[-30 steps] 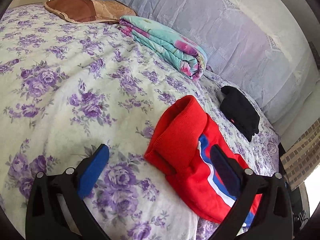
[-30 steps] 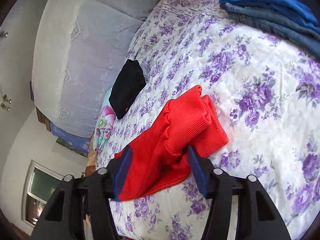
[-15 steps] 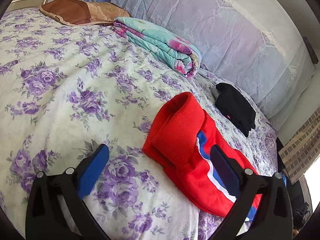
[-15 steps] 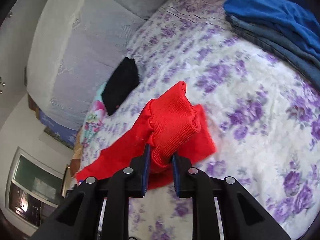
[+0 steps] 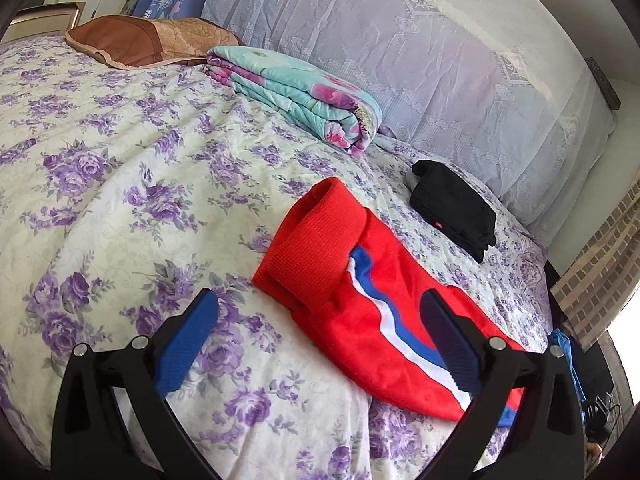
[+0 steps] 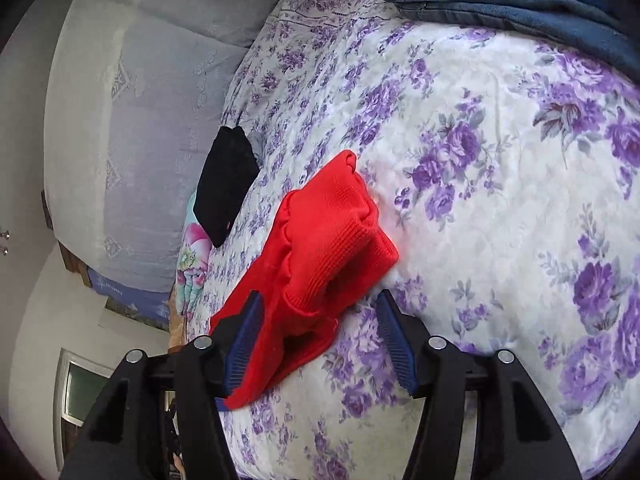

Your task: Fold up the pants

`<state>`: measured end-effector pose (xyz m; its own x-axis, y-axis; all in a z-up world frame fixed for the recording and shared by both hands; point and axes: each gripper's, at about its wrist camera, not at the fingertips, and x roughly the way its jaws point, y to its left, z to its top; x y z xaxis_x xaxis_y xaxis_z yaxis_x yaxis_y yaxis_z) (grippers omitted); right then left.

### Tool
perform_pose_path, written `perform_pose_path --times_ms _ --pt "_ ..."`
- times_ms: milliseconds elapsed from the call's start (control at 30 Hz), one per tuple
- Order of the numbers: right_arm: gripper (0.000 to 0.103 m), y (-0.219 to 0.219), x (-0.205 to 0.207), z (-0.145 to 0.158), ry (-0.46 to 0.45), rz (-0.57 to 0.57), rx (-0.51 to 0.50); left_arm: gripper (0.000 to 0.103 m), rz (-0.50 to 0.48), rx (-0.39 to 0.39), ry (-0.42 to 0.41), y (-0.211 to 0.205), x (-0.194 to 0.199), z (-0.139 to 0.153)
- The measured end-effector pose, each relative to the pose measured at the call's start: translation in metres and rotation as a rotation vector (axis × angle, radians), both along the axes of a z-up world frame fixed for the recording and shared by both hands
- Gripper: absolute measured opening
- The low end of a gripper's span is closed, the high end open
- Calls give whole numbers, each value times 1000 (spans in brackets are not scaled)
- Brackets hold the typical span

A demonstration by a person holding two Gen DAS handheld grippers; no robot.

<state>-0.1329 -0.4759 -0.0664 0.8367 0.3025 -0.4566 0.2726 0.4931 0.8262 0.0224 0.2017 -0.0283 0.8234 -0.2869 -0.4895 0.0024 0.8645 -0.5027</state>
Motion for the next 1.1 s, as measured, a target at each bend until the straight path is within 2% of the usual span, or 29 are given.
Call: perform_pose_path --times_ms 133,200,233,267,333,467,600,733,800,900,1000,1033,1100 --pt "58 6 10 2 -17 -10 -57 99 42 -8 28 9 5 -10" --pt "53 9 12 3 -40 -13 -86 98 48 -27 37 15 6 -15" --pt "41 9 12 3 -57 -22 -86 98 48 -22 34 15 6 -15" --pt "33 8 11 4 -77 -26 -80 98 46 -12 38 14 7 -14" --pt "29 10 11 11 -110 -32 -118 98 49 9 50 12 9 -15" --pt "27 33 18 45 -145 -3 -325 98 59 41 58 9 11 -17" --pt "26 72 36 88 -202 73 -538 98 54 21 43 12 8 -18" --pt "26 137 60 118 -255 198 -772 98 45 1 22 14 6 -18" --pt "26 179 72 124 -282 283 -910 98 39 -2 16 14 6 -18" --pt "26 248 86 114 -289 429 -1132 98 31 -9 8 15 5 -18" --pt "26 316 104 74 -214 630 -1375 98 25 -11 4 15 4 -18" --pt "27 330 108 58 -182 696 -1424 98 24 -12 3 15 4 -18" --pt "42 346 108 35 -154 799 -1461 98 19 -13 1 16 4 -18"
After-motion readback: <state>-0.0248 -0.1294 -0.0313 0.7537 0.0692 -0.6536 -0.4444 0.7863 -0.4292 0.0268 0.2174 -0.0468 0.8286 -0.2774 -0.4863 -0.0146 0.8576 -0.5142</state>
